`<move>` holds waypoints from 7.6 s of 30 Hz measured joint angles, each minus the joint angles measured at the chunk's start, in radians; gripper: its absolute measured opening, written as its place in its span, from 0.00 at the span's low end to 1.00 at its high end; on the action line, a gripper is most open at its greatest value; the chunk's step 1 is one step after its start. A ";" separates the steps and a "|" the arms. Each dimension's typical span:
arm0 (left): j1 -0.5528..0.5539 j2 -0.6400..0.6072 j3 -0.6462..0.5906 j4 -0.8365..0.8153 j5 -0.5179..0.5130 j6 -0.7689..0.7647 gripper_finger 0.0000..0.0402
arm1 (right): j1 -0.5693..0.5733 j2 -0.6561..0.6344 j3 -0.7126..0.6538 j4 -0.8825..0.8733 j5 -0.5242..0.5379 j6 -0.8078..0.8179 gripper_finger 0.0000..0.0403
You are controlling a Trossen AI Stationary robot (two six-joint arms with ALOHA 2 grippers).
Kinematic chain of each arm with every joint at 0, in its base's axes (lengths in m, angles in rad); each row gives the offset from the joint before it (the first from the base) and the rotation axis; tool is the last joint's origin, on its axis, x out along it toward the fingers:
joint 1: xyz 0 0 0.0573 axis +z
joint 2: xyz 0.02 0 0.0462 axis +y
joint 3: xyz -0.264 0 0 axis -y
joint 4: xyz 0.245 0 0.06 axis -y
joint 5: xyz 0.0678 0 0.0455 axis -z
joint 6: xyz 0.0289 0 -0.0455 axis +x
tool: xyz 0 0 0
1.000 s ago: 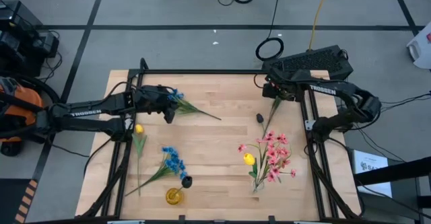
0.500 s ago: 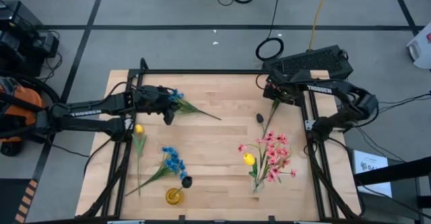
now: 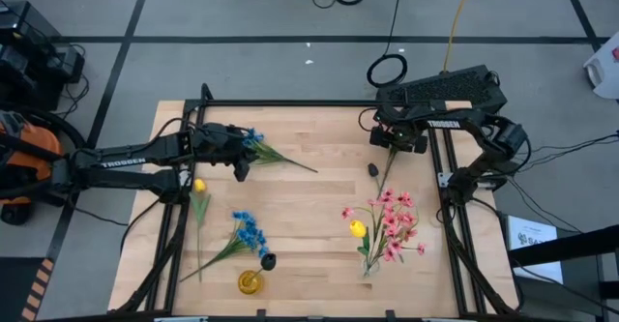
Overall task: Sort flowers into vase by color
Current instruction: Put the red flowers into the transparent vase, then put the bottom blue flowers into the yellow vase
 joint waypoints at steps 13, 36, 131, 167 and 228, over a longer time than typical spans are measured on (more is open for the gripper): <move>0.000 0.000 0.000 -0.012 0.036 -0.053 0.25 | 0.091 -0.289 -0.012 0.187 -0.026 -0.233 0.02; -0.089 0.000 0.000 -0.025 0.074 -0.290 0.25 | 0.496 -1.174 0.229 -0.015 0.065 -0.382 0.00; -0.171 0.001 0.000 -0.021 -0.022 -0.235 0.25 | 1.337 -0.490 -0.047 0.852 0.323 -0.443 0.01; -0.171 0.001 0.000 -0.019 0.012 -0.263 0.25 | 1.377 -0.748 -0.047 0.300 -0.002 -0.124 0.28; -0.791 0.405 0.344 -0.771 0.000 -0.722 0.25 | 1.310 -0.719 -0.047 -0.529 0.275 0.820 0.12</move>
